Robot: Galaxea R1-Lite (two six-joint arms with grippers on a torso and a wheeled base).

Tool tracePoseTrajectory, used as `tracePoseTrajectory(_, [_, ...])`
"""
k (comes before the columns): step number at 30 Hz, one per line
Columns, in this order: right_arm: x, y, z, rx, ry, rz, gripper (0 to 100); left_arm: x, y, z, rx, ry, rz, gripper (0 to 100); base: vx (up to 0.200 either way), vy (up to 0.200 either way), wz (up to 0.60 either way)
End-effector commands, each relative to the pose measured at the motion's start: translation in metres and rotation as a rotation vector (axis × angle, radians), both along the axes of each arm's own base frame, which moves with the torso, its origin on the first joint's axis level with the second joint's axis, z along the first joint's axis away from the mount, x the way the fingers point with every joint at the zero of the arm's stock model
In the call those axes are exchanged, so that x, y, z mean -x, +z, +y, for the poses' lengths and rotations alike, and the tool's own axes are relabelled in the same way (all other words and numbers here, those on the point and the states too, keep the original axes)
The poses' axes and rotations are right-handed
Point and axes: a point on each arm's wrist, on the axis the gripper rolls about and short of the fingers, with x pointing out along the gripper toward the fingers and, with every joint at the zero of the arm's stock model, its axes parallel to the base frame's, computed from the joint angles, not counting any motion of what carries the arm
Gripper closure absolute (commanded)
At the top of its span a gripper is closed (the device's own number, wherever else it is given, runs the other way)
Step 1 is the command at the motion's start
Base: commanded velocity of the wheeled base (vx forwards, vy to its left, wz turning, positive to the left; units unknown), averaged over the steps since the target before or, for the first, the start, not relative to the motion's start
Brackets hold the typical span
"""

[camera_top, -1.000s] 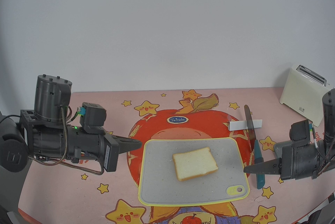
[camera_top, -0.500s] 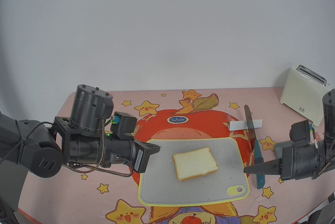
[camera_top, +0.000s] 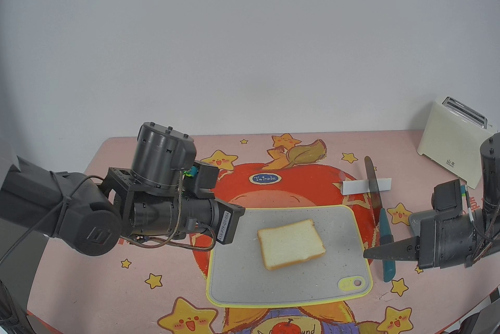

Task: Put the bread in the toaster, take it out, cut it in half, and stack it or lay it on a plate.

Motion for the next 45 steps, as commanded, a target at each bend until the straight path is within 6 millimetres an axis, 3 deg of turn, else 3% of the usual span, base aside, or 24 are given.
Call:
tracePoseTrajectory(1, [0.0,0.0,0.0,0.002,0.001,0.003,100,-0.007,-0.01,-0.005,-0.017,-0.003,0.022,100,0.0,0.0,0.0])
tracePoseTrajectory(14, [0.0,0.0,0.0,0.001,0.001,0.001,100,-0.008,-0.021,-0.02,-0.031,-0.041,0.039,100,0.0,0.0,0.0])
tracePoseTrajectory(30, [-0.001,-0.001,-0.001,0.003,-0.006,0.004,100,-0.008,-0.032,-0.021,-0.053,-0.043,0.066,100,0.0,0.0,0.0])
tracePoseTrajectory(45, [-0.001,-0.002,-0.001,0.005,-0.009,0.006,100,0.018,-0.044,-0.017,-0.098,-0.084,0.117,100,0.0,0.0,0.0])
